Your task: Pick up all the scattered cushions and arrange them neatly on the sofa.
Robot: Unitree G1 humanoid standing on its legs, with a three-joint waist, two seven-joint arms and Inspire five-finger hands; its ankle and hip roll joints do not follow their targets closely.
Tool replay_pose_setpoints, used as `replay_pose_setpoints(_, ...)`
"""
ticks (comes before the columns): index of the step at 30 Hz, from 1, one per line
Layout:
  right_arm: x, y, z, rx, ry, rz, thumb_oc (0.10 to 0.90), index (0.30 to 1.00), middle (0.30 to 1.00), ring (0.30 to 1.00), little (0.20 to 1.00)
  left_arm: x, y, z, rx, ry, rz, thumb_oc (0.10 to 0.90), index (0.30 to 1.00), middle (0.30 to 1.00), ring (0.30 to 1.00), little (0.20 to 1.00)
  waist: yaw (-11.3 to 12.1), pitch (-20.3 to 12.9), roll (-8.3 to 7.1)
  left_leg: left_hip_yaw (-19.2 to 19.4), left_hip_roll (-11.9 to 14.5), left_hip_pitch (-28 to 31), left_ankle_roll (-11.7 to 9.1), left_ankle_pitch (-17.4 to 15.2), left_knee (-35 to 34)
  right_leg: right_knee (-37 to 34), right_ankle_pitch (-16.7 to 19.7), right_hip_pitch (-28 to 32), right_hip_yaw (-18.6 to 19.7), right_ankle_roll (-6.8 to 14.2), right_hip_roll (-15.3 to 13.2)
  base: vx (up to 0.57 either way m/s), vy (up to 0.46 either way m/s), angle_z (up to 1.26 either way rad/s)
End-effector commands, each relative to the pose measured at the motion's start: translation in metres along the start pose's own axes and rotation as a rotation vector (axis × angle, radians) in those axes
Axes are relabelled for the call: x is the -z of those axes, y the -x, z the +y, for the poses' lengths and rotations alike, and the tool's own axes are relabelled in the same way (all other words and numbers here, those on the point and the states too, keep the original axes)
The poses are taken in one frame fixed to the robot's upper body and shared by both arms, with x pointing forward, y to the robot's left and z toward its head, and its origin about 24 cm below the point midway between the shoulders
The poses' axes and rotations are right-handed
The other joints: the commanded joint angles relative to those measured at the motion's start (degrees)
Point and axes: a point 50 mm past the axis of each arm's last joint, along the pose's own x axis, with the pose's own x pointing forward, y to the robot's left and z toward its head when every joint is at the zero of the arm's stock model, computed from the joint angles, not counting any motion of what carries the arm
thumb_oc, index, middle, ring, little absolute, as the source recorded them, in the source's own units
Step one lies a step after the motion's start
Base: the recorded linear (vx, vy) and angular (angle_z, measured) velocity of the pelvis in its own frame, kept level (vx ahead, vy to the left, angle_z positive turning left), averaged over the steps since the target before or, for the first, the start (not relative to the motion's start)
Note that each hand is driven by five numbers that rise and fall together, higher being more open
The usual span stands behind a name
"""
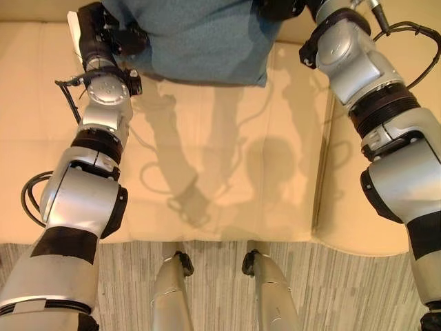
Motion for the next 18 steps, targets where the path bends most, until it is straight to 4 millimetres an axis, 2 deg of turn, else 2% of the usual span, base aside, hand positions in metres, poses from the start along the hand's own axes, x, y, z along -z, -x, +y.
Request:
replay_pose_setpoints(1,-0.037,-0.012,-0.047,0.18,-0.144,-0.035,0.8,0.9,0.9,0.9,0.9,-0.042,-0.002,-0.027,0.108,0.028,-0.034,0.8,0.9,0.9,0.9,0.9,-0.4,-1.7,1.43,-1.2,2.8,10.2,-7.2,-10.6,-0.9,5.7,-6.9,3.5,-1.3,7.5,-3.9,0.0,0.0,0.0)
replay_pose_setpoints(3,-0.016,-0.008,-0.05,0.218,-0.23,0.007,0.8,0.9,0.9,0.9,0.9,-0.039,-0.002,-0.024,0.084,0.078,-0.009,0.8,0.9,0.9,0.9,0.9,0.0,-1.2,2.1,-1.4,2.5,11.6,-6.7,-11.3,-0.9,5.6,-7.2,5.0,-1.5,7.4,-4.1,0.0,0.0,0.0)
replay_pose_setpoints(6,0.009,-0.002,-0.059,0.261,-0.303,0.044,0.8,0.9,0.9,0.9,0.9,-0.053,-0.003,-0.017,0.074,0.186,-0.078,0.8,0.9,0.9,0.9,0.9,0.9,-0.9,2.94,-1.9,2.1,13.8,-6.0,-12.0,-0.9,5.4,-7.7,7.8,-2.1,7.1,-4.5,0.05,-0.02,0.06)
replay_pose_setpoints(9,0.027,0.007,-0.057,0.273,-0.302,0.058,0.8,0.9,0.9,0.9,0.9,-0.055,-0.003,-0.009,0.054,0.198,-0.11,0.8,0.9,0.9,0.9,0.9,1.6,-0.7,3.33,-2.3,1.8,16.3,-5.4,-12.8,-0.9,5.6,-8.5,10.3,-2.4,6.7,-4.6,0.04,-0.013,0.16)
replay_pose_setpoints(11,0.037,0.014,-0.051,0.29,-0.325,0.063,0.8,0.9,0.9,0.9,0.9,-0.048,-0.003,0.003,0.023,0.183,-0.119,0.8,0.9,0.9,0.9,0.9,1.9,-0.7,3.47,-2.3,1.9,18.2,-5.2,-13.1,-0.9,5.7,-9.1,12.2,-2.2,6.4,-4.5,0.07,-0.006,0.12)
replay_pose_setpoints(12,0.042,0.02,-0.042,0.321,-0.448,0.078,0.8,0.9,0.9,0.9,0.9,-0.034,-0.003,0.011,-0.029,0.177,-0.076,0.8,0.9,0.9,0.9,0.9,1.8,-0.9,3.36,-2.2,1.9,19.3,-5.2,-13.3,-0.9,5.8,-9.5,13.2,-2.0,6.2,-4.2,0.07,0.0,0.0)
replay_pose_setpoints(13,0.04,0.023,-0.039,0.342,-0.521,0.073,0.8,0.9,0.9,0.9,0.9,-0.036,-0.003,0.015,-0.069,0.184,-0.085,0.8,0.9,0.9,0.9,0.9,1.7,-1.0,3.43,-2.2,2.0,19.8,-5.1,-13.5,-0.9,5.9,-9.8,13.5,-1.7,6.1,-4.2,0.05,-0.001,-0.03)
replay_pose_setpoints(15,0.041,0.033,-0.027,0.366,-0.533,0.062,0.8,0.9,0.9,0.9,0.9,-0.029,0.002,0.015,-0.152,0.174,-0.096,0.8,0.9,0.9,0.9,0.9,1.6,-1.1,2.94,-2.1,2.1,21.0,-4.8,-13.8,-0.9,6.4,-10.6,14.5,-1.4,5.5,-4.0,0.03,-0.007,-0.01)
replay_pose_setpoints(16,0.042,0.038,-0.026,0.38,-0.525,0.05,0.8,0.9,0.9,0.9,0.9,-0.03,0.006,0.014,-0.16,0.239,-0.115,0.8,0.9,0.9,0.9,0.9,1.7,-1.1,2.92,-2.2,2.1,21.6,-4.7,-13.9,-0.9,6.6,-11.1,15.0,-1.4,5.3,-4.0,0.06,-0.002,-0.01)
replay_pose_setpoints(17,0.052,0.047,-0.015,0.368,-0.57,0.078,0.8,0.9,0.9,0.9,0.9,-0.026,0.015,0.009,-0.105,0.449,-0.125,0.8,0.9,0.9,0.9,0.9,2.0,-1.1,3.27,-2.5,2.0,22.7,-4.4,-14.3,-0.9,7.1,-11.9,16.2,-1.4,4.9,-4.0,0.06,0.015,-0.02)
replay_pose_setpoints(18,0.056,0.051,-0.006,0.35,-0.584,0.094,0.8,0.9,0.9,0.9,0.9,-0.013,0.018,0.01,-0.089,0.484,-0.082,0.8,0.9,0.9,0.9,0.9,2.1,-1.1,3.42,-2.5,1.9,23.3,-4.3,-14.4,-0.9,7.3,-12.1,16.8,-1.5,4.8,-4.1,0.05,0.015,0.0)
